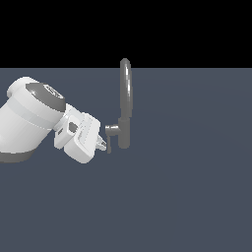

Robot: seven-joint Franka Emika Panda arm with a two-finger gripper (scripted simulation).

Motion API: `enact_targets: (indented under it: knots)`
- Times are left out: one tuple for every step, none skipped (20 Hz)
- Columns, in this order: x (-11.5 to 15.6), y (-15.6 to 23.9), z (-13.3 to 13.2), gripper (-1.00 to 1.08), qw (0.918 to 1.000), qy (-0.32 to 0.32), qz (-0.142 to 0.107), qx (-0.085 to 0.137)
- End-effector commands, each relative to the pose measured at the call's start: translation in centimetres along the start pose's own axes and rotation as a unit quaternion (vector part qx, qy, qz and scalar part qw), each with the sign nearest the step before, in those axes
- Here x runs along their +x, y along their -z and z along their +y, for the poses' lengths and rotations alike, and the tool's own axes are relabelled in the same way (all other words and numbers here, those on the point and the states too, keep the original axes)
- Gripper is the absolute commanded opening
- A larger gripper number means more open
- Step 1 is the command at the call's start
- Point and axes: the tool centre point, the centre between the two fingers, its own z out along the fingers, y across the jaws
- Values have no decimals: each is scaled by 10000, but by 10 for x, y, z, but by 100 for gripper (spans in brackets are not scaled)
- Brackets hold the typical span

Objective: Turn on the faucet by rotating a designated handle.

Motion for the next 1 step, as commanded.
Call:
enact_targets:
  knots:
    - [3,-23,7,-100,9998,8,114,-171]
